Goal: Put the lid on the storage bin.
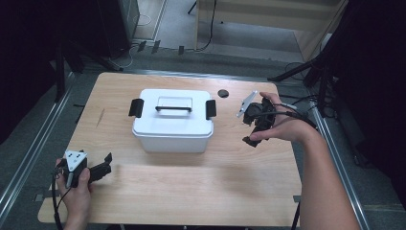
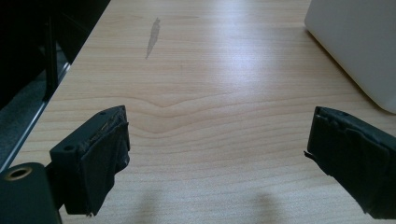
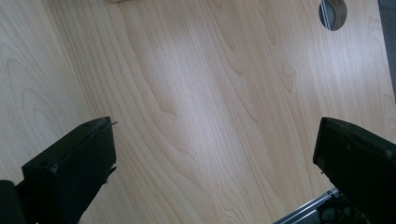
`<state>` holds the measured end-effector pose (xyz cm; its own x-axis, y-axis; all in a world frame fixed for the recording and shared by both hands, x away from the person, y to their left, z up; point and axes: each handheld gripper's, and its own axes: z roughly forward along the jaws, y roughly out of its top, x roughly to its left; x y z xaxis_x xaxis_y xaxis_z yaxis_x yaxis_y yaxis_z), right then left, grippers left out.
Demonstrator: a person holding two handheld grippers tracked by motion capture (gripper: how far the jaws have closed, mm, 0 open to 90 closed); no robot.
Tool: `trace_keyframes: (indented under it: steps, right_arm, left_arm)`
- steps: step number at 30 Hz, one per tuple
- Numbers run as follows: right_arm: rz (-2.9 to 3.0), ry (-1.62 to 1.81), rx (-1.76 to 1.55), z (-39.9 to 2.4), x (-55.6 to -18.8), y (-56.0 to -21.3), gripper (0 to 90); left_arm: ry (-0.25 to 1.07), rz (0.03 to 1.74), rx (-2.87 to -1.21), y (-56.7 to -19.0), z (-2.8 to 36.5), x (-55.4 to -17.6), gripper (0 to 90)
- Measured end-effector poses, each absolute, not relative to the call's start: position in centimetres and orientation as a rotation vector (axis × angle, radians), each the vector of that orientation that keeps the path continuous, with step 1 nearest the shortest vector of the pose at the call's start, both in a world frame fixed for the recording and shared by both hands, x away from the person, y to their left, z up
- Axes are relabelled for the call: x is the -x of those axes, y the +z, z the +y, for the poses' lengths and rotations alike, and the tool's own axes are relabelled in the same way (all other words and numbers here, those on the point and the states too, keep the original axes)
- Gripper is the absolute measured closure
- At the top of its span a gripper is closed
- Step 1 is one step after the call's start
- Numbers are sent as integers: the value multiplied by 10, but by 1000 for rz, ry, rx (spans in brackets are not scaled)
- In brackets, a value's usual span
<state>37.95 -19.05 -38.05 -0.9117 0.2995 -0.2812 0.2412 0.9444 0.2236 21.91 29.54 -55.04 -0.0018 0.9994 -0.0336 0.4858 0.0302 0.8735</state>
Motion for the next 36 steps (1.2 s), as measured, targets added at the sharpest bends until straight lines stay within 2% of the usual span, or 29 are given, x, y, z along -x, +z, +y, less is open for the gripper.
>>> trace_keyframes:
  steps: [14,36]
  right_arm:
    - [2759,402,-504,-220,-365,-405,0]
    - [2710,563,-637,-258,-322,-453,0]
  left_arm:
    - [898,1581,-1547,-550,295,-219,63]
    - [902,1578,-1551,-551,294,-219,63]
